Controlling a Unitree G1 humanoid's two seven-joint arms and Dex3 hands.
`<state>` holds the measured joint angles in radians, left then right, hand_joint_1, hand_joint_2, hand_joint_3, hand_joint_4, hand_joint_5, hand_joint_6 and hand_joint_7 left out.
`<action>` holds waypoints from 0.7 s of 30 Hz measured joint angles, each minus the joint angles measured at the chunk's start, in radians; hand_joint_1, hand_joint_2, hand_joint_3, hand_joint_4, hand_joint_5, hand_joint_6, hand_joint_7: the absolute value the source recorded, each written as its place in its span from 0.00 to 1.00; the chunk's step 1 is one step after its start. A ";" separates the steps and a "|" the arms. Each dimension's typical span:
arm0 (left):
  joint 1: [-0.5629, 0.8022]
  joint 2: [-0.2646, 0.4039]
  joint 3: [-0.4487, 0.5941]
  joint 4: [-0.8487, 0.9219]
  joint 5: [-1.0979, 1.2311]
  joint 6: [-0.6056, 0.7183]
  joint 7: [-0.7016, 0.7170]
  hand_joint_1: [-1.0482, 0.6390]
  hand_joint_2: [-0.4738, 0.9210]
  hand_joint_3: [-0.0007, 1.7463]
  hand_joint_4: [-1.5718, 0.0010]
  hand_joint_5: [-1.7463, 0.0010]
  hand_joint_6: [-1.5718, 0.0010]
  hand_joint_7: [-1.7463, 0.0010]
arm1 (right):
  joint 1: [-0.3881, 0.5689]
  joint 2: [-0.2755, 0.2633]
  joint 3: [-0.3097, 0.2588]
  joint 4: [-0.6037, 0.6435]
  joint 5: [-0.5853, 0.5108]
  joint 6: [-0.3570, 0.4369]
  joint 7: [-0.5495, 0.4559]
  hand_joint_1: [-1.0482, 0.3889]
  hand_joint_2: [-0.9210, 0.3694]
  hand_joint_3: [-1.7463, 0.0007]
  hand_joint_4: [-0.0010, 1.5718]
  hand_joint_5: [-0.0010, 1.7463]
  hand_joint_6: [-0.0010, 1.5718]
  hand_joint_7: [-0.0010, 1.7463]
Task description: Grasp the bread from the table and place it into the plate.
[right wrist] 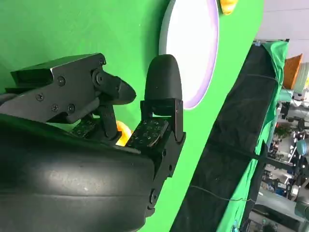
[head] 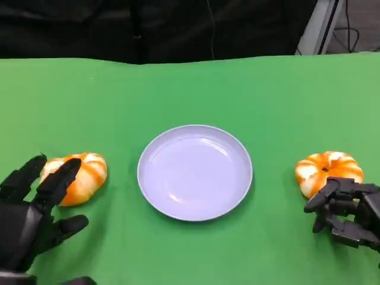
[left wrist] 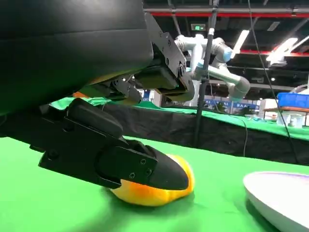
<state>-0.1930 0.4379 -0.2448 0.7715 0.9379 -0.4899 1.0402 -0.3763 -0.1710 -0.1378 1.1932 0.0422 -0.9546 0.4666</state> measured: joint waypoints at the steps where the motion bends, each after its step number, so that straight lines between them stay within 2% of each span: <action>1: -0.008 0.001 -0.003 0.009 -0.009 -0.003 0.000 0.17 1.00 0.06 0.71 1.00 0.72 1.00 | 0.000 0.000 0.000 0.000 0.000 0.000 0.000 0.80 0.10 0.60 0.57 0.80 0.59 0.57; 11: -0.120 0.015 -0.052 0.149 -0.086 -0.053 -0.038 0.17 1.00 0.02 0.75 1.00 0.79 1.00 | 0.004 0.000 0.002 0.000 0.000 -0.001 -0.006 0.80 0.10 0.59 0.57 0.80 0.59 0.57; 21: -0.207 0.013 -0.087 0.277 -0.144 -0.094 -0.095 0.17 1.00 0.03 0.77 1.00 0.80 1.00 | 0.006 0.000 0.000 -0.001 0.004 -0.001 0.007 0.80 0.10 0.59 0.57 0.80 0.59 0.57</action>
<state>-0.4001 0.4510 -0.3319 1.0480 0.7943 -0.5843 0.9449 -0.3706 -0.1709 -0.1373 1.1924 0.0462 -0.9553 0.4731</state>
